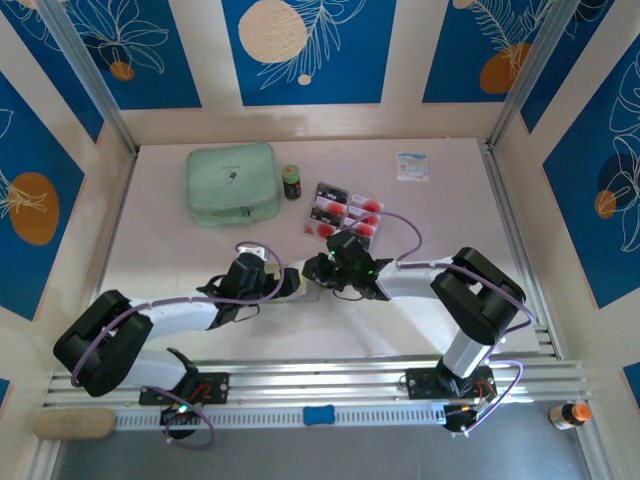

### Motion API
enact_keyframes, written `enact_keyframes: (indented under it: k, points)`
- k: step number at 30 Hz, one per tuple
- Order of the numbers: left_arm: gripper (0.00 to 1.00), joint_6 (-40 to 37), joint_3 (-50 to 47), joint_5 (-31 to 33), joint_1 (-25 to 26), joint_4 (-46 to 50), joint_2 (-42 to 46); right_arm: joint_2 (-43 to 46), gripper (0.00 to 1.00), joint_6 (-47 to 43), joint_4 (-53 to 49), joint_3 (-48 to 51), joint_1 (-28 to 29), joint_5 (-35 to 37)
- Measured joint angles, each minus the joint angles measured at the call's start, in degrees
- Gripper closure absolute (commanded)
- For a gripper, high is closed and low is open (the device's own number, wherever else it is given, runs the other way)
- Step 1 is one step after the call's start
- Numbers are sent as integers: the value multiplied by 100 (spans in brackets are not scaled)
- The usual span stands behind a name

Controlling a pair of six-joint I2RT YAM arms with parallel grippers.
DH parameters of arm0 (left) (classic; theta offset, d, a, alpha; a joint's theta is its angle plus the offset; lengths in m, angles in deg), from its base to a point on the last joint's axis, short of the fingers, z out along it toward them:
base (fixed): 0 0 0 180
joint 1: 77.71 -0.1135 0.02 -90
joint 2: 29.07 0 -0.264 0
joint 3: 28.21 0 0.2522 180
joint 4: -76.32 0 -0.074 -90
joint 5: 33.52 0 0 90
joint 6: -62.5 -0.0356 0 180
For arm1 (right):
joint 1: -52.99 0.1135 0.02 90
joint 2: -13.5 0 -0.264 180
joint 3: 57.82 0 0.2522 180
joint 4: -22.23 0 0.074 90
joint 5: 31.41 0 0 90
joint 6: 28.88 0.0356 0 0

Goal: Put the credit cards into the card holder

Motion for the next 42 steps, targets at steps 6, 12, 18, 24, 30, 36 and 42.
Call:
enact_keyframes:
  k: [6,12,18,24,30,36,42]
  points:
    - [0,2,-76,31,0,-13,96,-68,84,136,157,0,7,-98]
    - [0,26,-118,103,0,72,227,-68,72,275,380,-2,7,-223]
    - [0,138,-118,166,-57,234,516,-68,53,398,400,-31,-7,-245]
    - [0,216,-116,212,-247,533,1093,-68,44,492,472,-227,-4,-374]
    - [0,278,-105,184,-627,774,1670,-166,42,584,579,-566,74,-485]
    - [0,358,-90,70,-1043,1001,1873,-599,41,632,597,-1078,155,-551]
    - [0,369,-90,63,-1300,1327,1965,-1158,41,743,702,-1497,227,-671]
